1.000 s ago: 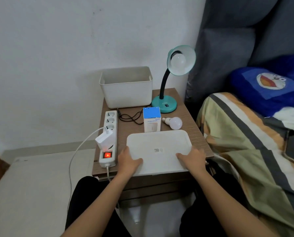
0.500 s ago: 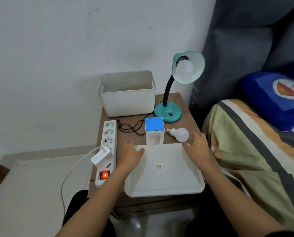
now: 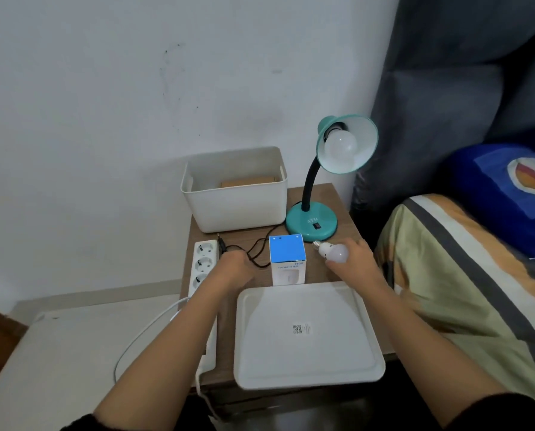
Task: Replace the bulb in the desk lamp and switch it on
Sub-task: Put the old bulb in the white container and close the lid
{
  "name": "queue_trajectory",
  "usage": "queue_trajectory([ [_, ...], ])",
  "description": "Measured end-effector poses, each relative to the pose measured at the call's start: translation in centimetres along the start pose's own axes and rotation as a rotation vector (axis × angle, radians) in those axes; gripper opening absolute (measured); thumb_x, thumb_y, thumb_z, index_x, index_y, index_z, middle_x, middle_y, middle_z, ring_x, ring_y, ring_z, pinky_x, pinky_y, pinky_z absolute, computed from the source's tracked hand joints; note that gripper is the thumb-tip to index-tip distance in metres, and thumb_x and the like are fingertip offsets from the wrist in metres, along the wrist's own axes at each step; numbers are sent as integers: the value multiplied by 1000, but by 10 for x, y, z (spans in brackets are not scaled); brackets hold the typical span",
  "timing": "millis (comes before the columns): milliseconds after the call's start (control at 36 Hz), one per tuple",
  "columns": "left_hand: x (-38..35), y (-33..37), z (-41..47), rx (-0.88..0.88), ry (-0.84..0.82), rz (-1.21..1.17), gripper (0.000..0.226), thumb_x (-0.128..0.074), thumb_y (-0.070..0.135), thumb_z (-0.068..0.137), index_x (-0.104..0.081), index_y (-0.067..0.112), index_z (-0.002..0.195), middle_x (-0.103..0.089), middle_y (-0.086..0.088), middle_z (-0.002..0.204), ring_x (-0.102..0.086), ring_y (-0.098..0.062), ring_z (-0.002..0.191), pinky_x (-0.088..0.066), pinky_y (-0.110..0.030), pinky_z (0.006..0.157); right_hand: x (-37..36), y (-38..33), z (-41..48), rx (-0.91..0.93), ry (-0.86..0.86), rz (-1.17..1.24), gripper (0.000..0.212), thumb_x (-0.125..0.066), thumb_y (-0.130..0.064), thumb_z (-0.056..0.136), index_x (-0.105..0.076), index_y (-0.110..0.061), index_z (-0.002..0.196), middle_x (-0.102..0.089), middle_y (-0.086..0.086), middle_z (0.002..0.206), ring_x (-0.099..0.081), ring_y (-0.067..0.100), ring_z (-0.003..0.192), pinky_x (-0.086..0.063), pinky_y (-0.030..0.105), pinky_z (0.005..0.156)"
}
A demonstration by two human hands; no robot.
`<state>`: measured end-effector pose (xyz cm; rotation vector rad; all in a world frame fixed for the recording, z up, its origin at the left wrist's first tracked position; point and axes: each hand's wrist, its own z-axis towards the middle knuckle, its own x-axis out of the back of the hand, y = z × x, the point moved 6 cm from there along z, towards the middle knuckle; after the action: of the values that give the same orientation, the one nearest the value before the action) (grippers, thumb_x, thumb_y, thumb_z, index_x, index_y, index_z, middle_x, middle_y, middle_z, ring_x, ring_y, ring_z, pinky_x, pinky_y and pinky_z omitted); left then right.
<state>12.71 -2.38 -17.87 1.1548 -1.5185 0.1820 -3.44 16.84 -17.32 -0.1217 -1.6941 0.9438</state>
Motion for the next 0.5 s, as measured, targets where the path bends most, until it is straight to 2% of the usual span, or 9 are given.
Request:
queue_trajectory([
  [83, 13, 5, -3, -39, 3, 42, 6, -53, 13, 83, -58, 11, 80, -54, -9, 80, -48, -21, 71, -40, -26, 62, 16, -16, -4, 37, 72, 29, 44, -69, -25, 76, -57, -7, 115, -51, 13, 116, -52, 29, 105, -42, 33, 89],
  [194, 38, 10, -3, -46, 23, 51, 14, -56, 18, 84, -49, 14, 72, -48, -8, 77, -42, -21, 70, -35, -28, 62, 27, -47, -7, 94, 68, 55, 52, -67, -25, 75, -52, -12, 122, -45, 9, 117, -50, 26, 106, -45, 36, 94],
  [306, 72, 16, 2, -90, 79, 35, 17, -58, 28, 88, -56, 12, 90, -54, -6, 92, -50, -21, 86, -41, -29, 77, 26, -92, -2, 191, -15, 75, 51, -67, -20, 77, -49, -15, 125, -42, 6, 123, -47, 23, 111, -41, 31, 94],
  [417, 106, 19, 20, -100, 142, -10, 23, -59, 28, 86, -61, 10, 100, -59, -7, 103, -55, -21, 91, -43, -28, 80, 23, -134, 17, 281, -36, 111, 52, -69, -21, 76, -50, -14, 124, -43, 8, 121, -47, 25, 110, -40, 31, 90],
  [500, 130, 25, 36, -120, 171, -20, 30, -58, 30, 88, -60, 10, 109, -59, -8, 113, -56, -23, 105, -41, -27, 85, 22, -159, 40, 298, -44, 122, 51, -67, -21, 76, -50, -13, 123, -43, 9, 119, -47, 26, 107, -41, 31, 87],
])
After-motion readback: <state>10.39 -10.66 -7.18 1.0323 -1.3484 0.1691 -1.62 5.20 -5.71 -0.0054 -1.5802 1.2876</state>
